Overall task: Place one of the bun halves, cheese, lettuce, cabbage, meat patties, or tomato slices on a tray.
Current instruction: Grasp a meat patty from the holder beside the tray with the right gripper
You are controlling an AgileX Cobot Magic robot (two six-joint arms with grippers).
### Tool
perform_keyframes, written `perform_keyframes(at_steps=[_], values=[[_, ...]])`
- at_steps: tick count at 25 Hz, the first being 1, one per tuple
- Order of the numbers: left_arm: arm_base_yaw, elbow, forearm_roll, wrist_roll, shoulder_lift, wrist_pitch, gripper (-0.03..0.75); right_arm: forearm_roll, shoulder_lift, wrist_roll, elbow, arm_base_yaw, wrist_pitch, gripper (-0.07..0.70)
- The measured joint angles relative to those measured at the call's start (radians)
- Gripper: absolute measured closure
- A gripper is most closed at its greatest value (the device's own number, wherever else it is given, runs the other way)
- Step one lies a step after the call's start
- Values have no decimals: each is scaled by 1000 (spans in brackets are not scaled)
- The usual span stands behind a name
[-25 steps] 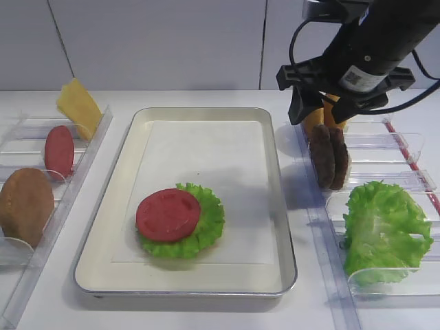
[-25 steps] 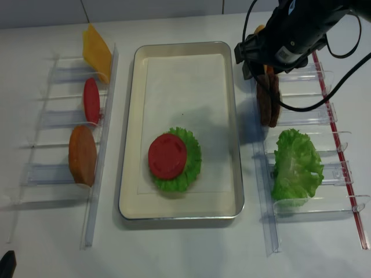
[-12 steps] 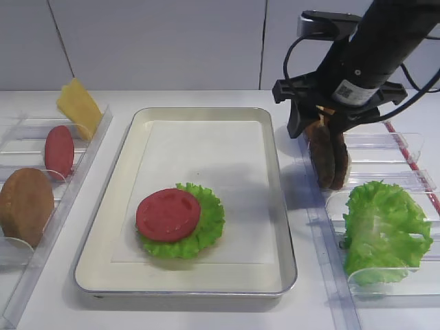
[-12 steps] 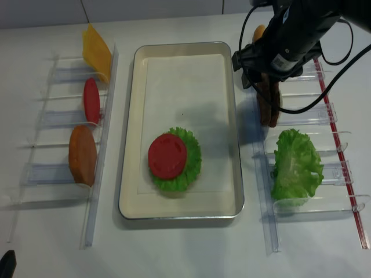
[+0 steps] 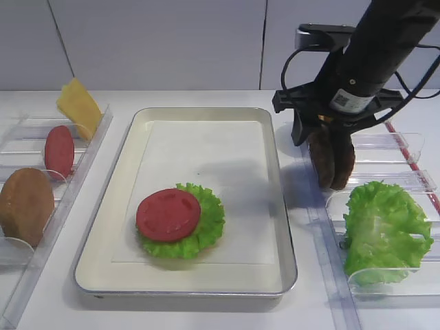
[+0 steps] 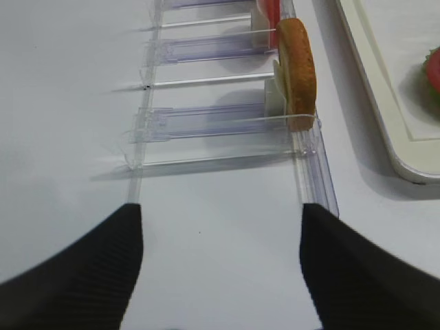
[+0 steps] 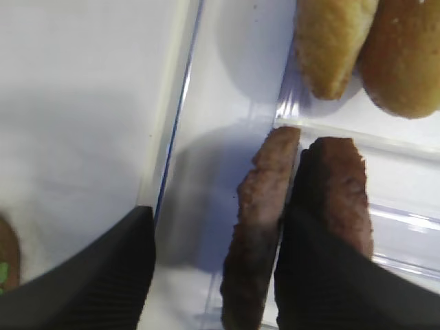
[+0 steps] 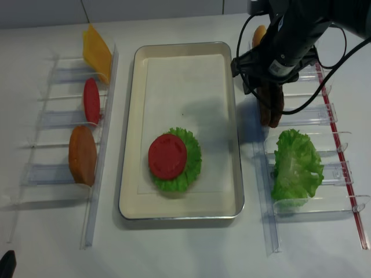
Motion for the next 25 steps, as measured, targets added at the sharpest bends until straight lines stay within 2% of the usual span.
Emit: perform_keyframes(at_steps=[6, 12, 19, 25], values=[[0, 0, 0, 0, 0, 0, 257, -25, 0, 16, 0, 1, 0, 211], [0, 0, 0, 0, 0, 0, 257, -46, 2, 33, 0, 1, 0, 319], [0, 0, 0, 0, 0, 0, 257, -66, 11, 53, 0, 1, 0, 358], [0, 0, 0, 0, 0, 0, 257, -97, 17, 85, 0, 1, 0, 462]])
